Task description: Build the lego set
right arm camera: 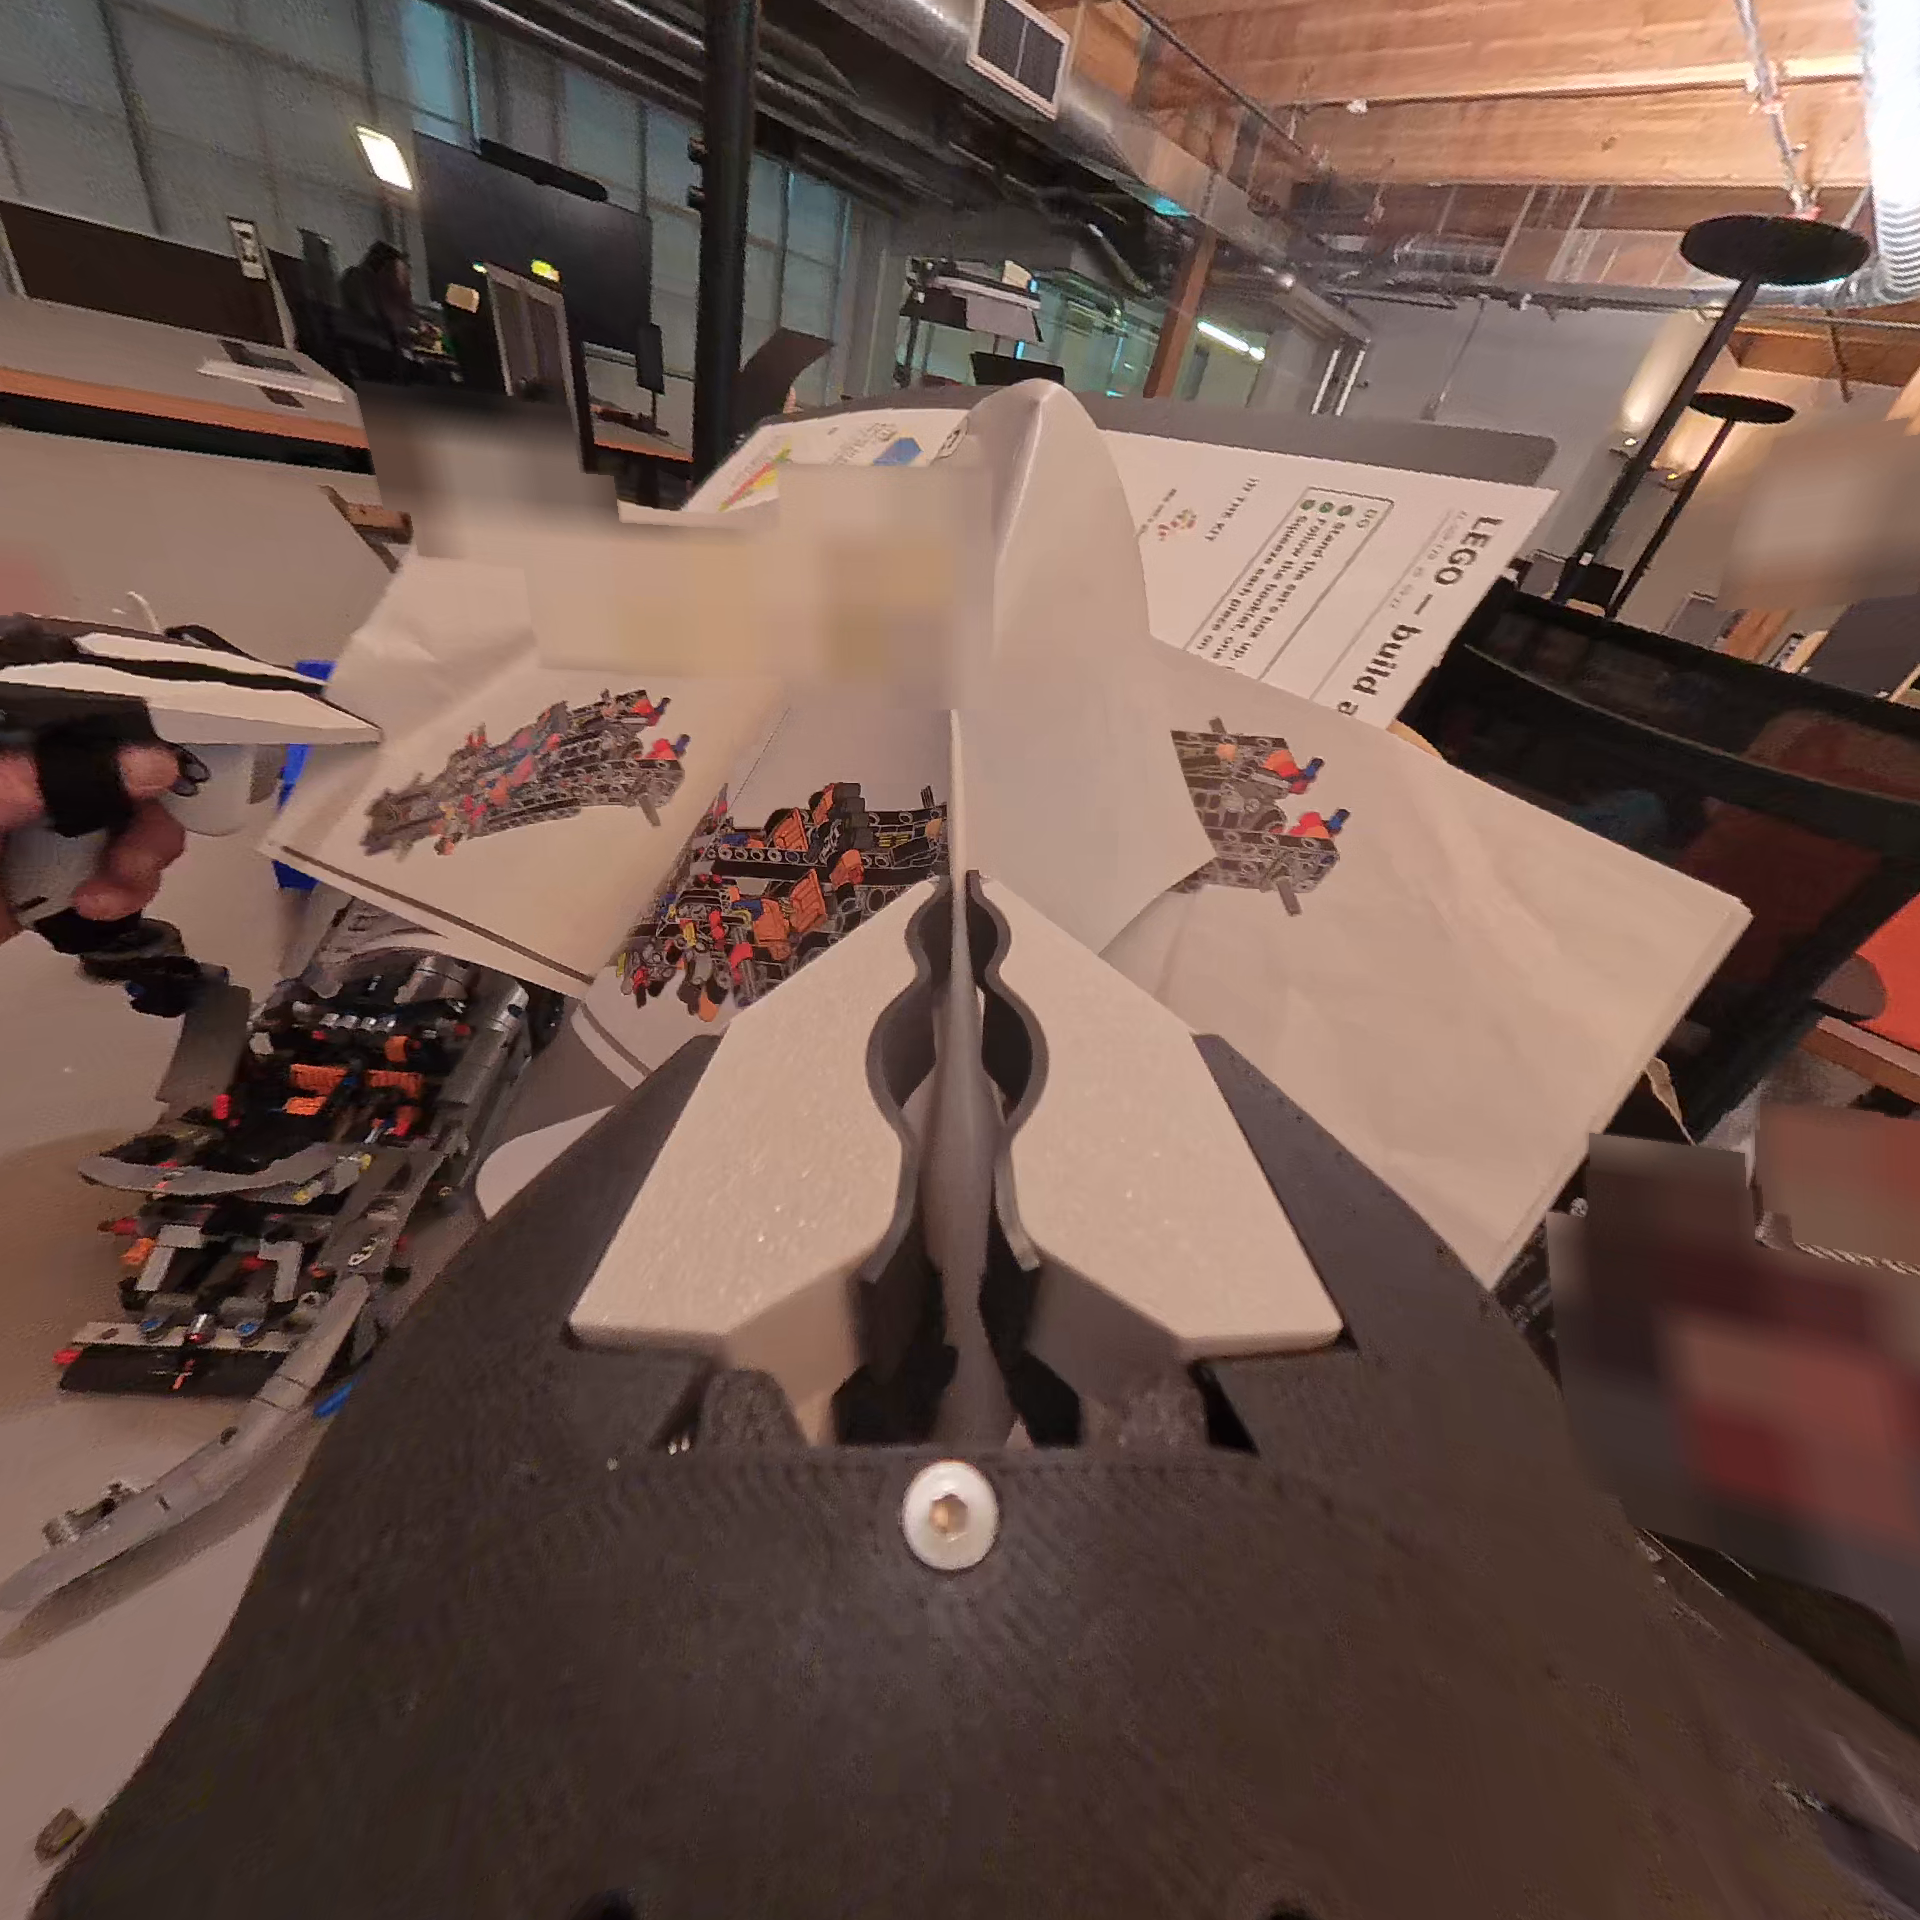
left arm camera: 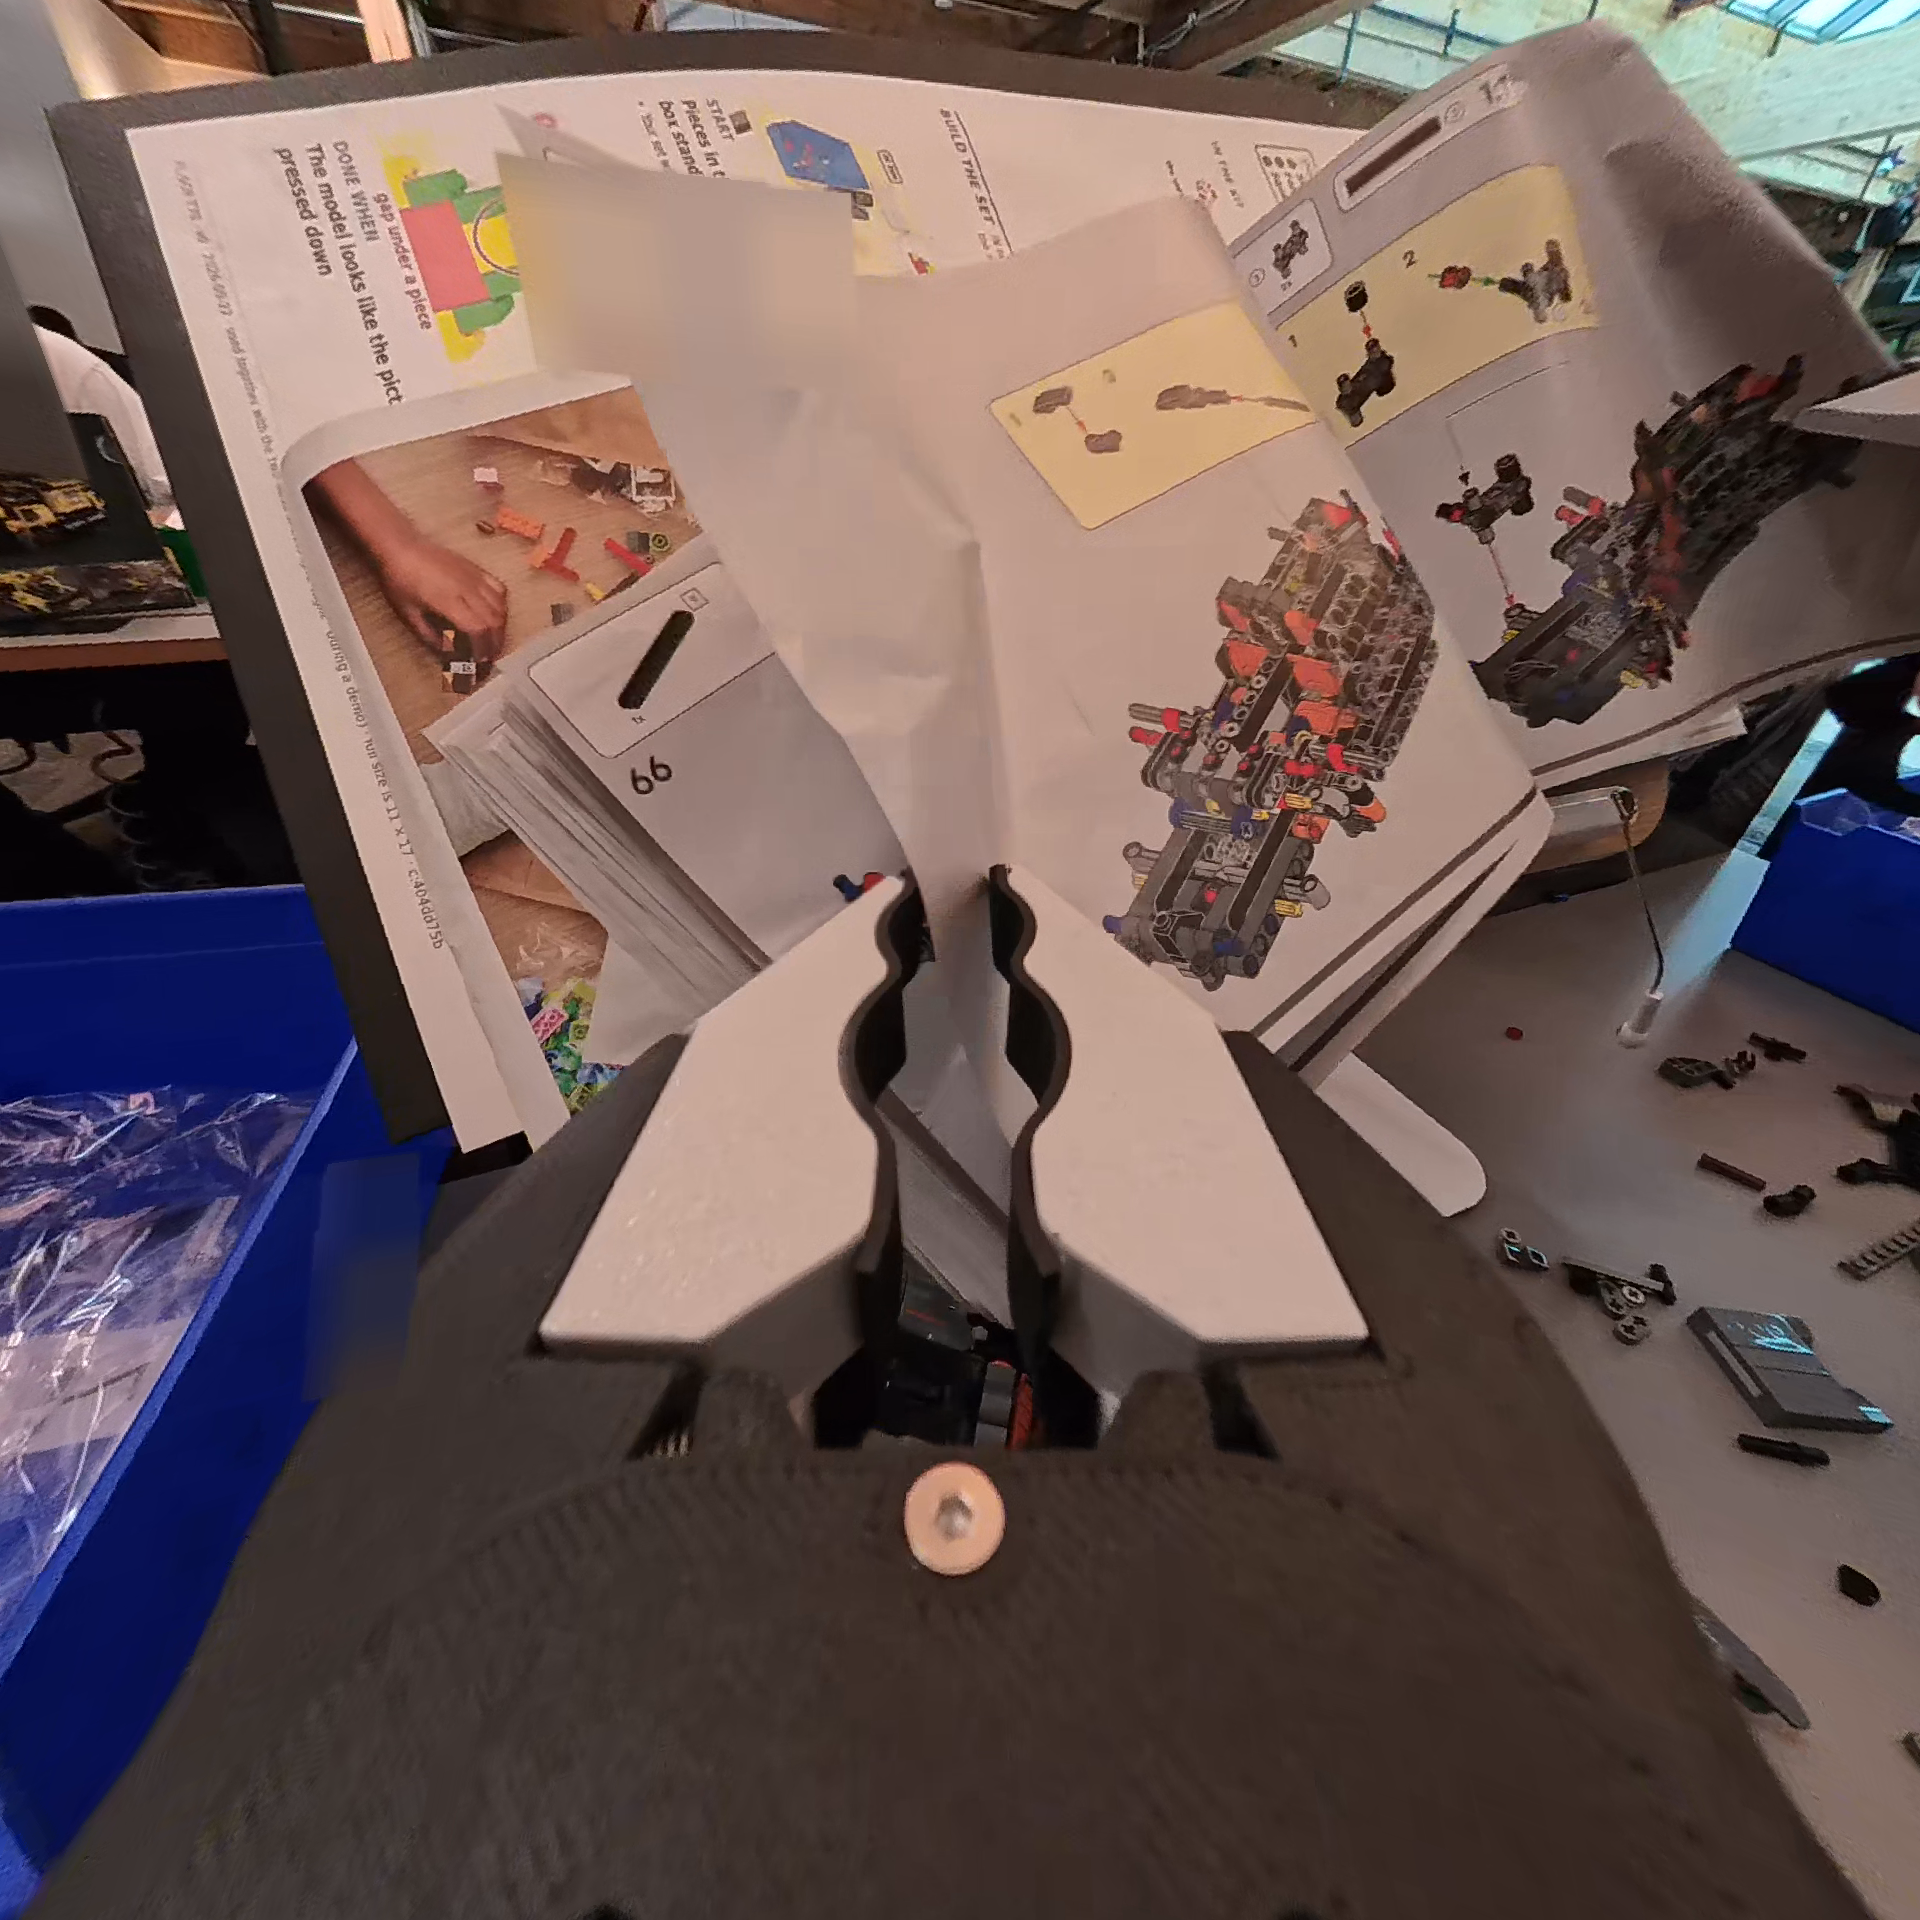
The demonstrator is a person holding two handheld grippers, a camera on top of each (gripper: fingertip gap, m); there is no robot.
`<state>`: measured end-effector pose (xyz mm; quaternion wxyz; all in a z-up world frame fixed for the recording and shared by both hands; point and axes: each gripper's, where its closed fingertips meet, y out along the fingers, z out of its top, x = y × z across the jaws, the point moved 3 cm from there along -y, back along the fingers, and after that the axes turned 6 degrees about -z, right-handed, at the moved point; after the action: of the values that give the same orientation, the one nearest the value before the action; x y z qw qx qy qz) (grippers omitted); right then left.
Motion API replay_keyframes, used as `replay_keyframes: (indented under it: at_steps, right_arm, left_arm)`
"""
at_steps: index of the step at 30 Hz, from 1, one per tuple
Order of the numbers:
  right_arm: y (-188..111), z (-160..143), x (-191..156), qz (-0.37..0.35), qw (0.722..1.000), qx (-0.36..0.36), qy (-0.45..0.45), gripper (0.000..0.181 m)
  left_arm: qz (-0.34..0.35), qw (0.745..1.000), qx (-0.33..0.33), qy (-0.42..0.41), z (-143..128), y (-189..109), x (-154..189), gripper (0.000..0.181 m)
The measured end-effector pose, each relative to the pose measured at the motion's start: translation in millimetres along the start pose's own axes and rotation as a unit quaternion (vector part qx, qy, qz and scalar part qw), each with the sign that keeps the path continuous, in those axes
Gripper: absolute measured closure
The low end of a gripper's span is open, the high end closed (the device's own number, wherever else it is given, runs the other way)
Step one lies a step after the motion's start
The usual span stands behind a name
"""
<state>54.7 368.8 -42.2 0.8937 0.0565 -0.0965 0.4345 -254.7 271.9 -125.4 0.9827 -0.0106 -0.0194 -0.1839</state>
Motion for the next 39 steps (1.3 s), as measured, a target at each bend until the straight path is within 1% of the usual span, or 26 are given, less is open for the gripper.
replay_keyframes:
  at_steps: [4, 9, 11, 14, 17, 21, 24, 26, 27, 29, 32, 33, 35, 36, 37, 38, 39]
  right_arm:
    - [0.3, 5.7, -11.1, 0.017, 1.0, 0.006, -0.001, 0.181]
    - [1.1, 11.1, -23.2, 0.039, 0.999, 0.012, 0.006, 0.181]
    - [1.4, 12.4, -27.3, 0.048, 0.999, 0.015, 0.012, 0.181]
    - [1.5, 14.9, -32.2, 0.06, 0.998, 0.019, 0.024, 0.181]
    - [1.9, 17.0, -37.7, 0.07, 0.997, 0.022, 0.031, 0.181]
    - [3.1, 21.5, -50.9, 0.098, 0.993, 0.027, 0.058, 0.181]
    - [4.5, 24.2, -61.7, 0.111, 0.992, 0.027, 0.06, 0.179]
    - [5.0, 26.1, -70.3, 0.126, 0.99, 0.027, 0.062, 0.172]
    - [4.8, 28.1, -77.2, 0.144, 0.987, 0.03, 0.069, 0.162]
    - [2.2, 33.9, -98.2, 0.204, 0.975, 0.038, 0.082, 0.137]
    - [-3.9, 31.9, -137.7, 0.294, 0.954, 0.027, 0.051, 0.109]
    - [-6.8, 27.0, -151.2, 0.324, 0.946, 0.012, 0.033, 0.106]
    - [-15.9, 15.7, -174.9, 0.384, 0.923, -0.014, -0.003, 0.109]
    - [-18.1, 12.0, -181.6, 0.397, 0.918, -0.019, -0.014, 0.106]
    - [-17.1, 9.6, -183.5, 0.395, 0.918, -0.019, -0.024, 0.107]
    - [-16.2, 8.2, -183.0, 0.392, 0.919, -0.018, -0.031, 0.108]
    - [-15.5, 7.8, -180.3, 0.388, 0.921, -0.019, -0.03, 0.108]
  left_arm:
    - [0.024, 1.0, 0.004, -0.01, 1.6, -2.4, -6.5, 0.157]
    - [0.053, 0.998, 0.028, 0.002, 14.9, -7.5, -7.8, 0.125]
    - [0.056, 0.997, 0.034, 0.028, 22.1, -7.7, -1.0, 0.117]
    - [0.043, 0.995, 0.036, 0.082, 33.0, -4.4, 20.7, 0.112]
    - [0.023, 0.986, 0.022, 0.166, 39.4, 2.9, 53.1, 0.105]
    - [0.001, 0.962, -0.014, 0.272, 34.6, 17.7, 98.5, 0.098]
    - [-0.015, 0.952, -0.037, 0.305, 25.2, 27.2, 119.9, 0.096]
    - [-0.028, 0.95, -0.046, 0.307, 18.7, 31.6, 128.2, 0.095]
    - [-0.031, 0.951, -0.052, 0.304, 15.8, 33.5, 130.1, 0.093]
    - [-0.038, 0.95, -0.062, 0.305, 10.3, 37.0, 132.9, 0.089]
    - [-0.044, 0.951, -0.069, 0.299, 4.5, 40.2, 135.2, 0.087]
    - [-0.047, 0.951, -0.072, 0.297, 2.7, 41.0, 135.9, 0.086]
    - [-0.051, 0.952, -0.071, 0.294, 0.8, 42.0, 137.4, 0.086]
    - [-0.052, 0.953, -0.07, 0.29, 0.5, 42.2, 137.6, 0.086]
    - [-0.054, 0.955, -0.068, 0.283, 0.8, 42.0, 137.5, 0.089]
    - [-0.056, 0.958, -0.063, 0.273, 2.0, 41.1, 137.0, 0.093]
    - [-0.06, 0.962, -0.053, 0.262, 4.6, 39.1, 136.7, 0.102]
